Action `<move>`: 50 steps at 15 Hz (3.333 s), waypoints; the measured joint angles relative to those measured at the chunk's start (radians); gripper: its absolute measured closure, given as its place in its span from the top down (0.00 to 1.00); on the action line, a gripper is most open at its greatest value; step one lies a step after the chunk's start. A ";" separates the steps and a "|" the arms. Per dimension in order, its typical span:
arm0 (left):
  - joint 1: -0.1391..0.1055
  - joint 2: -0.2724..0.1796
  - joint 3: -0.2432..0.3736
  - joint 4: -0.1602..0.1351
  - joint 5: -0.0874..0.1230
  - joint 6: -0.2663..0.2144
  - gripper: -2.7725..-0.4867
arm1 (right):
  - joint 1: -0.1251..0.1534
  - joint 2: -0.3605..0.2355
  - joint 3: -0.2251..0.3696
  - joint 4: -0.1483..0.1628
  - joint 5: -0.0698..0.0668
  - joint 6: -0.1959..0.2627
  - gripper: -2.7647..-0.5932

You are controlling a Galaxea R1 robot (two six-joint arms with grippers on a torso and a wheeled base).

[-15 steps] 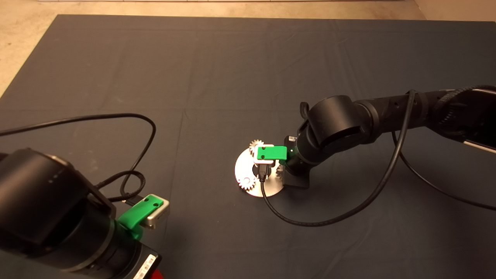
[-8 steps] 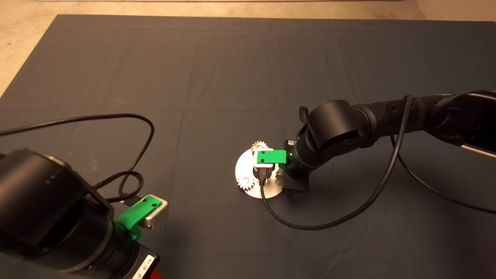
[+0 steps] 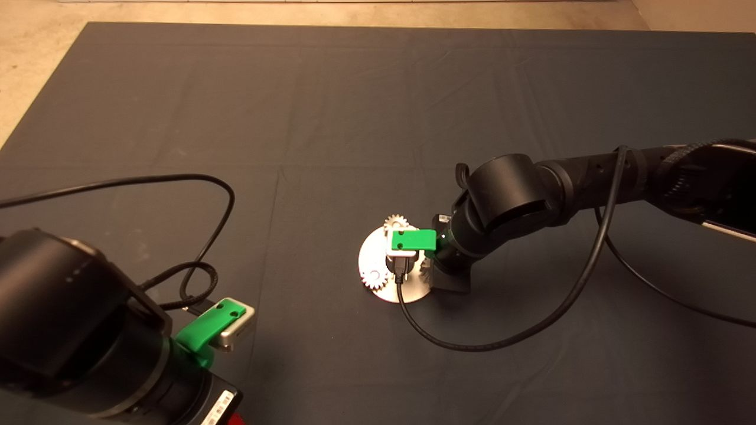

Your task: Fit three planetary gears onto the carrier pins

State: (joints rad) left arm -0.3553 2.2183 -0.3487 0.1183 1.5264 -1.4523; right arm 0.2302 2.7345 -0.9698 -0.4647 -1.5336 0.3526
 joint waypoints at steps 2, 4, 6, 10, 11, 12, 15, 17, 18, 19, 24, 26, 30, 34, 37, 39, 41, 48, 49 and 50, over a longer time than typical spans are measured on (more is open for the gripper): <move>0.000 -0.002 0.002 0.000 0.000 0.000 0.56 | 0.000 0.000 0.000 0.000 0.000 0.000 0.25; 0.000 -0.002 0.005 -0.001 0.000 0.000 0.56 | 0.000 0.000 0.000 -0.001 0.000 0.000 0.27; 0.000 -0.002 0.005 -0.001 0.000 0.000 0.56 | 0.000 -0.001 0.000 -0.001 0.000 0.000 0.29; 0.000 -0.002 0.005 -0.001 0.000 0.000 0.56 | 0.001 -0.006 0.002 0.000 0.003 0.000 0.36; 0.000 -0.002 0.005 -0.002 0.000 0.000 0.56 | 0.006 -0.016 0.008 0.000 0.004 0.001 0.39; 0.000 -0.002 0.005 -0.002 0.000 0.001 0.56 | 0.022 -0.030 0.029 0.001 0.004 0.006 0.39; 0.000 -0.002 0.005 -0.002 0.000 0.001 0.56 | 0.187 -0.076 0.130 0.015 0.001 0.106 0.45; 0.000 -0.002 0.005 -0.002 0.000 0.002 0.56 | 0.276 -0.098 0.197 0.035 0.003 0.204 0.51; 0.000 -0.002 0.005 -0.002 0.000 0.002 0.56 | 0.295 -0.106 0.226 0.055 0.004 0.251 0.53; 0.000 -0.002 0.005 -0.002 0.000 0.002 0.56 | 0.316 -0.123 0.261 0.077 0.004 0.311 0.53; 0.000 -0.002 0.005 -0.002 0.000 0.002 0.56 | 0.368 -0.293 0.343 0.197 0.015 0.502 0.63; 0.000 -0.002 0.001 -0.002 0.000 0.002 0.60 | 0.376 -0.483 0.355 0.261 0.006 0.606 0.66; 0.000 0.000 -0.031 -0.014 0.000 -0.002 0.68 | 0.370 -0.766 0.456 0.376 -0.009 0.903 0.72; 0.000 0.000 -0.033 -0.035 0.000 -0.086 0.76 | 0.294 -0.845 0.557 0.439 0.000 1.105 0.80; 0.000 0.000 -0.016 -0.053 0.000 -0.137 0.81 | 0.275 -0.862 0.576 0.447 -0.001 1.115 0.86; 0.000 -0.002 -0.006 -0.070 0.000 -0.169 0.87 | 0.271 -0.862 0.583 0.453 0.000 1.121 0.92; 0.000 -0.006 0.000 -0.075 0.000 -0.184 0.90 | 0.267 -0.866 0.586 0.456 0.000 1.128 0.92; -0.021 -0.049 0.004 -0.089 0.000 -0.204 1.00 | 0.249 -0.816 0.588 0.457 0.000 1.176 0.99; -0.027 -0.060 0.004 -0.089 0.000 -0.206 1.00 | 0.249 -0.797 0.588 0.457 0.000 1.191 0.99; -0.033 -0.067 0.004 -0.089 0.000 -0.207 1.00 | 0.249 -0.786 0.588 0.457 0.000 1.196 0.99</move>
State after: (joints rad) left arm -0.3881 2.1509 -0.3443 0.0291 1.5268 -1.6591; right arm 0.4789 1.9487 -0.3819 -0.0072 -1.5332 1.5485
